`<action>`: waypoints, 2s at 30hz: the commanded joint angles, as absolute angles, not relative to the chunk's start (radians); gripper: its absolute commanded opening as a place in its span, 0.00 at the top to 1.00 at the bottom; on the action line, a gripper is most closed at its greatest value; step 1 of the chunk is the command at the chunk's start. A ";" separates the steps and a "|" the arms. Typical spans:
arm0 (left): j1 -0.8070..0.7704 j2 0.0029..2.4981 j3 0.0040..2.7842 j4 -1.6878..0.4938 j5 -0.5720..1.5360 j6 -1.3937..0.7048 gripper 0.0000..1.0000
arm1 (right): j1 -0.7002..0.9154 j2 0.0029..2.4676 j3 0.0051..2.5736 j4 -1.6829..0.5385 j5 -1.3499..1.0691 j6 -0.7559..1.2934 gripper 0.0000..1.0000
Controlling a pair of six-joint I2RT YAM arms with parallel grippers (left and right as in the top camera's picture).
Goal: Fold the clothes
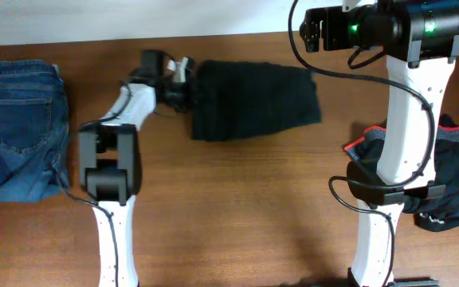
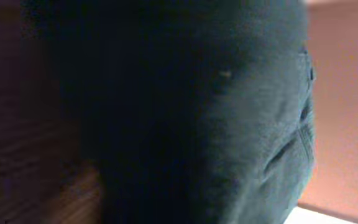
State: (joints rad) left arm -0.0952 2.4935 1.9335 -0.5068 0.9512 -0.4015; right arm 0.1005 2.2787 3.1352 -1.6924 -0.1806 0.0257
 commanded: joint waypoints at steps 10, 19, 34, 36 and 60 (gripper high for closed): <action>0.046 2.152 2.035 -0.693 0.474 -0.267 0.99 | 0.096 2.266 3.142 -1.698 -0.169 0.022 0.01; 0.161 2.046 2.038 -0.683 0.291 -0.276 0.99 | 0.097 2.266 3.142 -1.699 -0.173 0.022 0.01; 0.412 2.033 2.038 -0.722 0.336 -0.302 1.00 | 0.098 2.266 3.140 -1.699 -0.173 0.023 0.01; 0.444 2.014 2.038 -0.723 0.336 -0.301 0.99 | 0.098 2.266 3.140 -1.699 -0.176 0.023 0.01; 0.736 1.834 1.958 -0.974 0.333 -0.298 0.99 | 0.098 2.266 3.140 -1.699 -0.237 0.023 0.01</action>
